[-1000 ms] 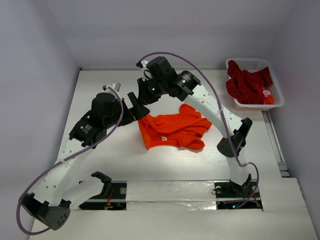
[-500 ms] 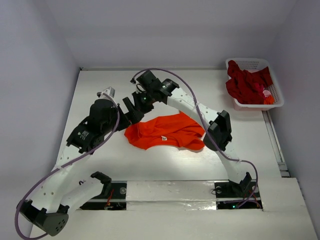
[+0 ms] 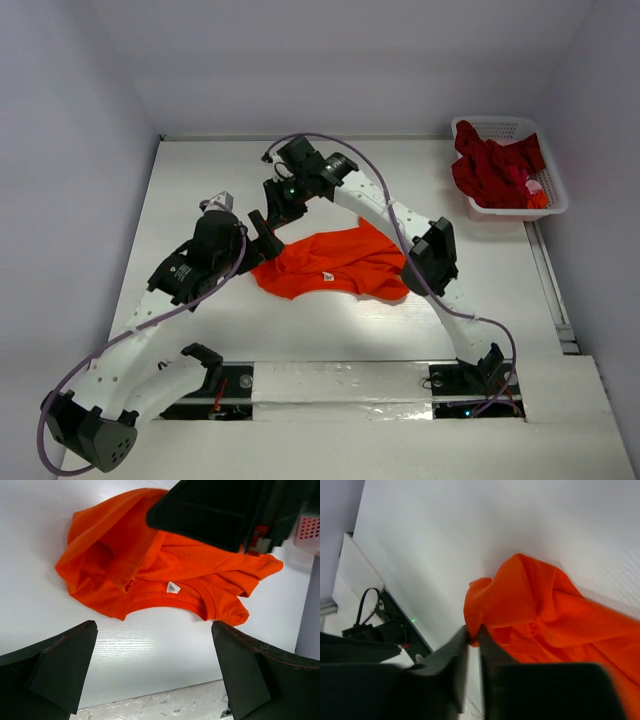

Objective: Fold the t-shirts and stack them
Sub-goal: Move the tshirt to the center of the board, then flatten out the tshirt

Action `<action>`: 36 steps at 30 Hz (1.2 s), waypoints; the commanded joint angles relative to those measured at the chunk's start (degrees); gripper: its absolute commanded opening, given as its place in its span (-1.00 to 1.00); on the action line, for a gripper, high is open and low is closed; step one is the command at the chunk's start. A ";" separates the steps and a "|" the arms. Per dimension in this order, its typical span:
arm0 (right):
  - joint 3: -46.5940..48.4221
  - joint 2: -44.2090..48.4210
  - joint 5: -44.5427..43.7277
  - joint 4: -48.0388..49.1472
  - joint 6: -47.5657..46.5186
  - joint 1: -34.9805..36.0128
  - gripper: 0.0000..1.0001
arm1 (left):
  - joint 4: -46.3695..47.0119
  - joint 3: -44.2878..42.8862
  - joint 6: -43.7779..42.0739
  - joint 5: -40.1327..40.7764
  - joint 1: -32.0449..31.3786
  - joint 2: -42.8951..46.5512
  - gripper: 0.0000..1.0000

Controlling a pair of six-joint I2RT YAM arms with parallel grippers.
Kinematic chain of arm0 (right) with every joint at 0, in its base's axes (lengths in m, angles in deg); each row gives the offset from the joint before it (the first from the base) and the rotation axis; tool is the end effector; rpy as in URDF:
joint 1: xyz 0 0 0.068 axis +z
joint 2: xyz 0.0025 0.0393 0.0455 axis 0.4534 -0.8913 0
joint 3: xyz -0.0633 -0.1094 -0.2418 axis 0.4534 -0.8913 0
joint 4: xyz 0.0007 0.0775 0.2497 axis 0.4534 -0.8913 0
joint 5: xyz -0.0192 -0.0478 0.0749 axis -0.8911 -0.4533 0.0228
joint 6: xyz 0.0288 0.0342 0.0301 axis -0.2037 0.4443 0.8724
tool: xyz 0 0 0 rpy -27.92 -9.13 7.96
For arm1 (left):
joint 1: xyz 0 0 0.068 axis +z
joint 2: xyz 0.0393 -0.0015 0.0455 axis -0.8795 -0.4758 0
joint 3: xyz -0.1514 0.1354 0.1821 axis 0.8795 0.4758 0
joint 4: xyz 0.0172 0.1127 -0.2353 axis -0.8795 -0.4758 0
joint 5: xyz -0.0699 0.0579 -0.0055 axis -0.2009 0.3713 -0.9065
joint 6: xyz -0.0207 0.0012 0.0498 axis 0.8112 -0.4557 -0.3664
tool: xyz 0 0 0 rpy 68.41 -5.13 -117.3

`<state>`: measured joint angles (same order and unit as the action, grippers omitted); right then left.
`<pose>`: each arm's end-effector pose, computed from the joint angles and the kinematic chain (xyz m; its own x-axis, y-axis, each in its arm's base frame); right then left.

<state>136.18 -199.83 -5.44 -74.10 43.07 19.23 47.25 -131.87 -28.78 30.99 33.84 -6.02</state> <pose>0.3436 0.3789 0.3033 -0.7951 -0.3455 -0.4985 -0.5937 0.6113 0.5233 0.1650 -0.0860 0.3209 -0.6483 -0.4248 -0.6319 0.0137 0.8233 -0.5675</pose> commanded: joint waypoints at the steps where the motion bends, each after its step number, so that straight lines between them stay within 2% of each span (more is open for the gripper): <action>1: -0.92 -3.07 4.24 -0.38 -3.87 0.39 -0.36 | 1.79 0.49 0.48 1.16 -0.11 -0.62 0.98; 3: -2.41 -3.16 4.77 -0.38 -4.66 0.39 0.39 | 2.14 0.67 0.48 1.51 -0.11 -0.89 0.98; 4: -3.29 -2.55 3.90 -0.21 -4.75 0.39 0.99 | 2.23 0.58 0.48 1.60 -0.11 -1.15 0.98; 6: -6.72 -0.71 2.67 1.10 -4.41 0.39 1.00 | 2.67 -0.12 0.30 2.30 -0.11 -1.68 0.98; 9: -14.88 7.54 -0.49 7.06 -2.48 0.39 1.00 | 3.90 -1.18 -0.66 2.74 -0.11 -3.78 0.98; 11: -18.40 15.07 -5.14 9.89 -1.42 0.39 1.00 | 4.60 -2.14 -1.97 2.39 -0.11 -6.59 0.98; 15: -22.28 23.28 -14.10 10.17 0.52 -0.23 1.00 | 7.23 -2.76 -2.51 1.34 -0.64 -11.17 0.98; 16: -23.07 24.69 -17.60 10.08 0.87 -0.84 1.00 | 7.94 -2.59 -2.51 1.25 -0.64 -11.87 0.98; 22: -34.39 36.11 -23.17 13.59 5.70 -7.69 1.00 | 10.06 0.13 -2.95 0.98 -0.64 -16.26 0.98; 26: -39.59 39.82 -23.61 15.00 5.88 -11.29 1.00 | 11.02 3.82 -1.20 0.90 -0.64 -17.59 0.98; 29: -41.09 41.31 -25.55 14.65 5.18 -11.30 1.00 | 15.39 7.07 1.09 -5.76 -0.03 -18.90 0.98; 32: -42.06 42.54 -25.11 15.26 5.79 -11.82 1.00 | 19.01 10.15 4.34 -8.41 0.59 -20.40 0.98; 34: -42.59 42.98 -25.11 15.35 6.06 -11.83 1.00 | 18.32 11.04 5.48 -6.50 0.59 -21.10 0.98; 36: -42.85 43.77 -25.46 15.09 6.14 -11.83 1.00 | 13.17 9.91 6.02 1.38 0.59 -21.11 0.98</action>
<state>90.61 -166.47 -29.46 -62.47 48.43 12.02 85.94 -126.40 -20.37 14.20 30.32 -24.17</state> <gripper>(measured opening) 1.000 0.993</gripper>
